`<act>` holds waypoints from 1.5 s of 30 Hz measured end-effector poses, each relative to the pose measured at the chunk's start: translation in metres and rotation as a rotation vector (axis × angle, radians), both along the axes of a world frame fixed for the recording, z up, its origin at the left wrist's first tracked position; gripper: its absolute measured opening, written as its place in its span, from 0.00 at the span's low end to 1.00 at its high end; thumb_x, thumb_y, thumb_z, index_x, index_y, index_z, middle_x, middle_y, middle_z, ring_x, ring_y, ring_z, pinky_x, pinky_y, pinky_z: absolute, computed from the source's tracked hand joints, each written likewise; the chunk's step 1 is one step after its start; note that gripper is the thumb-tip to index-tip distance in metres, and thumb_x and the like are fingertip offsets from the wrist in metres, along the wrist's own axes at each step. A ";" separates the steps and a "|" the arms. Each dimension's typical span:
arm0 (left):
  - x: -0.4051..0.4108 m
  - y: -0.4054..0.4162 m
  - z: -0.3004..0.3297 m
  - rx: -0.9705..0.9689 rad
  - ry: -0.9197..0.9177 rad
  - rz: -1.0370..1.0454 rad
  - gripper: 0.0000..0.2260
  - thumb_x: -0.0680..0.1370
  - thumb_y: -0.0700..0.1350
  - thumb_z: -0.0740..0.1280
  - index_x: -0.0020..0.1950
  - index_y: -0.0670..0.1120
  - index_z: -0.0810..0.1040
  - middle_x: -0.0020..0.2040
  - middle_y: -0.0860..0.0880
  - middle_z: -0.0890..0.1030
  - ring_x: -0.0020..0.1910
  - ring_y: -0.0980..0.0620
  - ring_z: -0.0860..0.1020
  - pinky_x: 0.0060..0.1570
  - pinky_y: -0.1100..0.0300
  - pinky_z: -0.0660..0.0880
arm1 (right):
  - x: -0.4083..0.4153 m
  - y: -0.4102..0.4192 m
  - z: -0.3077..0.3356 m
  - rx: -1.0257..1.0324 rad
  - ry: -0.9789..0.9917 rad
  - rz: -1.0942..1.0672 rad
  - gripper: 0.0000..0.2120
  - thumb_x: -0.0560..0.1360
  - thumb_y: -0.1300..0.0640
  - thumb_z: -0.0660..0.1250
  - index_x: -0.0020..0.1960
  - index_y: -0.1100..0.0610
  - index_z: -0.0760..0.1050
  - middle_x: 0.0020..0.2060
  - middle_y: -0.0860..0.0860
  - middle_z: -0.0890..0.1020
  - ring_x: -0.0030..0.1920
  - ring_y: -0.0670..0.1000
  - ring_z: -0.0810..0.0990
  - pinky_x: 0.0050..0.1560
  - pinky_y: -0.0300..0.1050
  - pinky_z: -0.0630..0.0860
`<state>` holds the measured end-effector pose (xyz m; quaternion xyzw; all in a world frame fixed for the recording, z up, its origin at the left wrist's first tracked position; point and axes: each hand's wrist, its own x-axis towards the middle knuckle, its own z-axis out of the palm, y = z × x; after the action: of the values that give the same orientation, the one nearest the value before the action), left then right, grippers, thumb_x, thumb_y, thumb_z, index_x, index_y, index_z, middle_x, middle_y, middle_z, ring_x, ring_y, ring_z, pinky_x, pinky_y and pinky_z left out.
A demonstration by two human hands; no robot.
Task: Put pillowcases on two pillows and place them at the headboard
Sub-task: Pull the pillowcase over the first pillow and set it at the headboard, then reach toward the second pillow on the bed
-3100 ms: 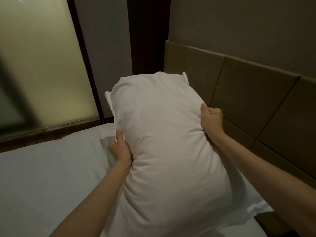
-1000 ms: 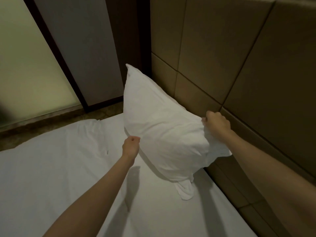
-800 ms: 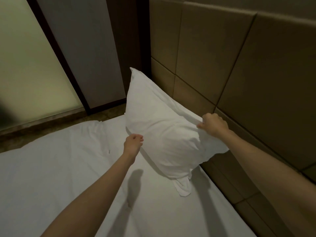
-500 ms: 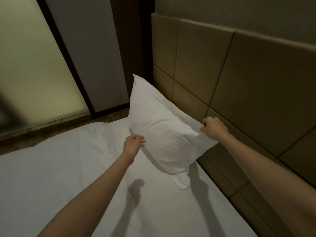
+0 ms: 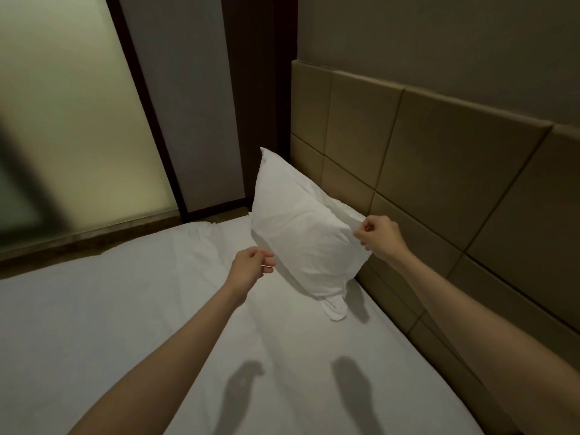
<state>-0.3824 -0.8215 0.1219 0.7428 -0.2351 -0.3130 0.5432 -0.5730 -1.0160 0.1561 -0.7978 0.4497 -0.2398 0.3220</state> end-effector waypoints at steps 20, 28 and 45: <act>-0.036 0.156 -0.025 -0.098 0.020 0.070 0.13 0.76 0.38 0.57 0.45 0.46 0.81 0.37 0.49 0.82 0.35 0.53 0.78 0.41 0.62 0.72 | -0.029 0.186 -0.023 0.302 -0.398 0.030 0.11 0.73 0.60 0.68 0.34 0.65 0.75 0.26 0.55 0.77 0.28 0.49 0.74 0.35 0.46 0.71; -0.048 0.241 -0.037 -0.060 0.026 0.166 0.13 0.76 0.38 0.57 0.44 0.46 0.81 0.36 0.50 0.82 0.34 0.54 0.78 0.39 0.62 0.72 | -0.043 0.249 -0.038 0.435 -0.454 0.059 0.11 0.74 0.59 0.68 0.34 0.59 0.76 0.23 0.48 0.77 0.25 0.44 0.74 0.32 0.42 0.71; -0.058 0.489 -0.097 0.100 0.122 0.703 0.12 0.78 0.38 0.56 0.43 0.45 0.79 0.38 0.46 0.81 0.35 0.51 0.78 0.39 0.60 0.72 | 0.032 0.406 -0.096 0.622 -0.188 0.415 0.09 0.73 0.59 0.69 0.34 0.56 0.76 0.27 0.48 0.79 0.26 0.44 0.76 0.32 0.41 0.71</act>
<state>-0.4402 -0.3329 0.0245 0.7839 0.0831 -0.1619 0.5936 -0.5405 -0.6101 0.0604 -0.7107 0.2983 -0.0940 0.6302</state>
